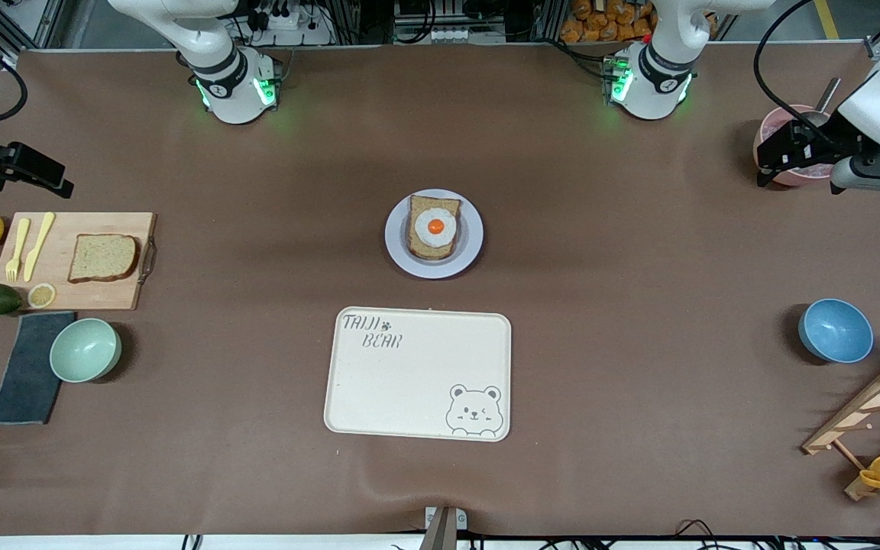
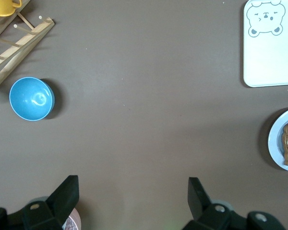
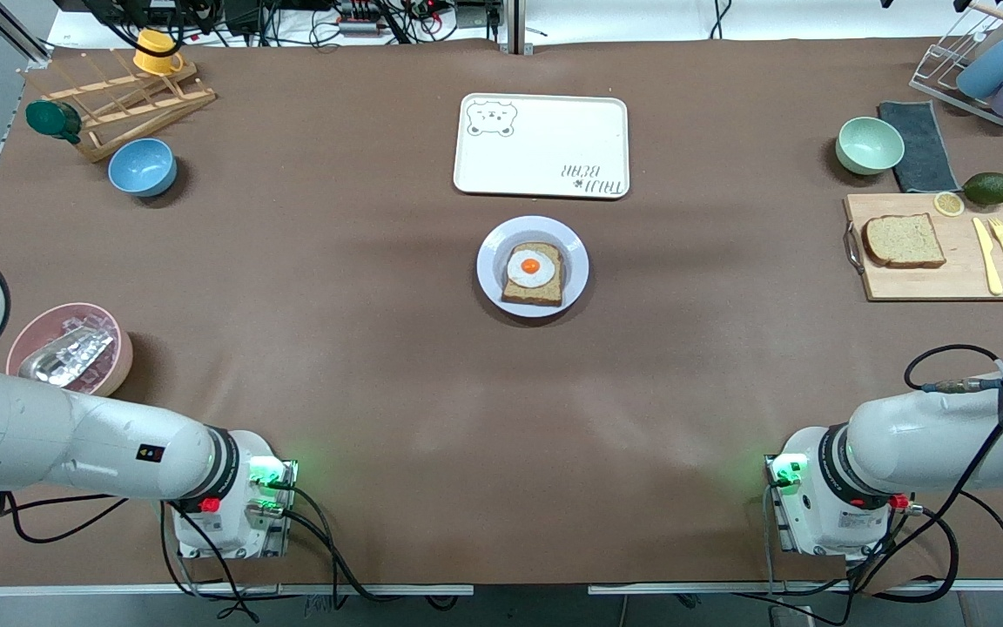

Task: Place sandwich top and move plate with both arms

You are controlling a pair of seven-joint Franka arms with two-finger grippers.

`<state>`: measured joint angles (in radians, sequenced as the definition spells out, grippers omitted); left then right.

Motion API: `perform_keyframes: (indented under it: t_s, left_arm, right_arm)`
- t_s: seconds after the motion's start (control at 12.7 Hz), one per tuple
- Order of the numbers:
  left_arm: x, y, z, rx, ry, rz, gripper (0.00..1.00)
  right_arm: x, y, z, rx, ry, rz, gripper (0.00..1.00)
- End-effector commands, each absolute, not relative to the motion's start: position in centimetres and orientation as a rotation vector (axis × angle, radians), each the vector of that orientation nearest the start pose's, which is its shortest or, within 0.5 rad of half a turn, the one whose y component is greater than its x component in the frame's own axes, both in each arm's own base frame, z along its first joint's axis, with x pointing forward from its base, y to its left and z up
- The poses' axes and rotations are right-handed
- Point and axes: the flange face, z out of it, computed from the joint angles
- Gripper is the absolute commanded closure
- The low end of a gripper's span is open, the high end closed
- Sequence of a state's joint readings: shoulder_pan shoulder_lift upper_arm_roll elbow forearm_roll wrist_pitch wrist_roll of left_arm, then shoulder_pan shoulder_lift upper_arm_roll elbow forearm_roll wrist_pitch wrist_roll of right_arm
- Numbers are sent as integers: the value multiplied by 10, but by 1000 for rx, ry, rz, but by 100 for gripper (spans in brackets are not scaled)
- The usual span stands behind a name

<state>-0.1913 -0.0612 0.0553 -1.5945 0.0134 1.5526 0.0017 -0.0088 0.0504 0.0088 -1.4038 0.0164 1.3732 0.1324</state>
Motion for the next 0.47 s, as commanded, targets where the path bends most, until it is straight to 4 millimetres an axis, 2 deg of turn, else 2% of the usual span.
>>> perform_keyframes:
  t_s: [0.0, 0.24, 0.39]
  left_arm:
    - [525, -68, 648, -3112, 216, -21, 0]
    - [526, -73, 646, -3097, 248, -18, 0]
    - [527, -75, 645, -3098, 234, -16, 0]
  right_arm:
    - [548, 1, 660, -3140, 191, 132, 0]
    - [547, -2, 660, -3138, 198, 135, 0]
    - [547, -18, 658, -3126, 235, 142, 0]
